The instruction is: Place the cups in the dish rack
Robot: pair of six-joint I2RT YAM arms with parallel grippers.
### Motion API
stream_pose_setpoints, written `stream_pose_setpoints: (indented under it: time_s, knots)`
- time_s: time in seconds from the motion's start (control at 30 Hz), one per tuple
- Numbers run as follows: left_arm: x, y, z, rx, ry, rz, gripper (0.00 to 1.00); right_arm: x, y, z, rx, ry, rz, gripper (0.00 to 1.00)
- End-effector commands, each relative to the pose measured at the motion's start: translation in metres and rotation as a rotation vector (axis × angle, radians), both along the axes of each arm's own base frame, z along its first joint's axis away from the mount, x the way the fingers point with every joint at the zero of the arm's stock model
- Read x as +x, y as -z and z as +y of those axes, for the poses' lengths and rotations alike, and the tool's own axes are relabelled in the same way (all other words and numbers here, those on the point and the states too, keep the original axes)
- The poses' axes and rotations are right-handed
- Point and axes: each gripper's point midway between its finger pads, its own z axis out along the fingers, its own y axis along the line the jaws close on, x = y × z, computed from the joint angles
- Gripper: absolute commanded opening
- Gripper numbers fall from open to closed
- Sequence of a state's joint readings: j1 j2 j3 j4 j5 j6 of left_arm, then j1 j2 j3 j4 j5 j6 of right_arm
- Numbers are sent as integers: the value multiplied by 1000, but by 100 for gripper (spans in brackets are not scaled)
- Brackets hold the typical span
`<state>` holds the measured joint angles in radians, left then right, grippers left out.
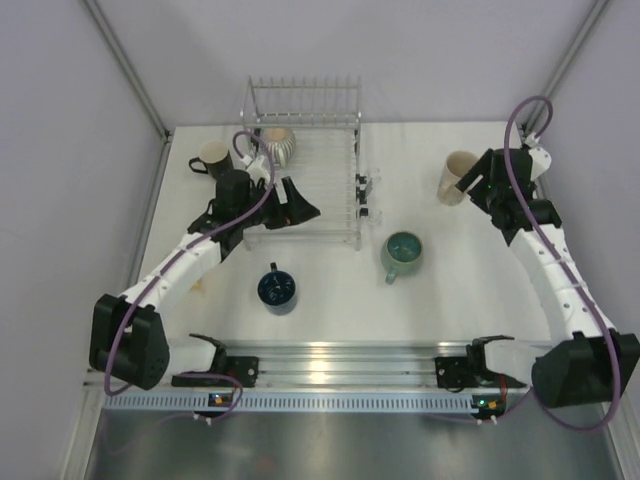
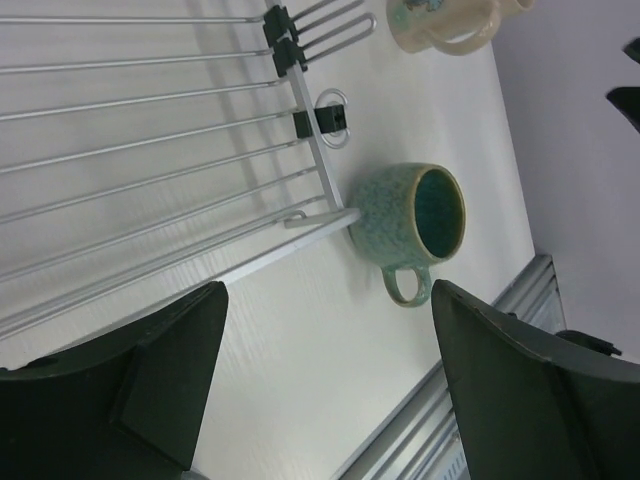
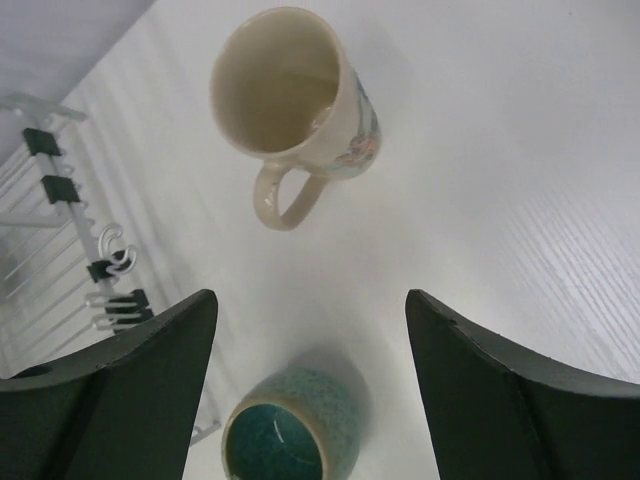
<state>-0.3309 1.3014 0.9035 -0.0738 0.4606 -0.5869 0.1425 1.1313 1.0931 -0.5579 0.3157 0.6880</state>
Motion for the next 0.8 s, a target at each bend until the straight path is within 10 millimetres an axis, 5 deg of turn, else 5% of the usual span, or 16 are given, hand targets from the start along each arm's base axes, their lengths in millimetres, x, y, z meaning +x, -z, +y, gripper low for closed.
stream_pose_setpoints:
  time_s: [0.0, 0.3, 0.43, 0.63, 0.77]
  knots:
    - [-19, -39, -8, -103, 66, -80, 88, 30, -12, -7, 41, -26, -44, 76]
    - [-30, -35, 6, -90, -5, -106, 85, 77, 2, -22, 16, -27, -33, 77]
    - [-27, -37, 5, -90, 10, -135, 85, 93, 24, -39, 24, 22, 22, 77]
    - [-25, -45, 8, -95, -19, -152, 84, 100, 29, -35, 50, -18, 10, 77]
    - [-22, -43, 14, -75, -59, -154, 83, 107, 34, -52, -6, 36, 45, 77]
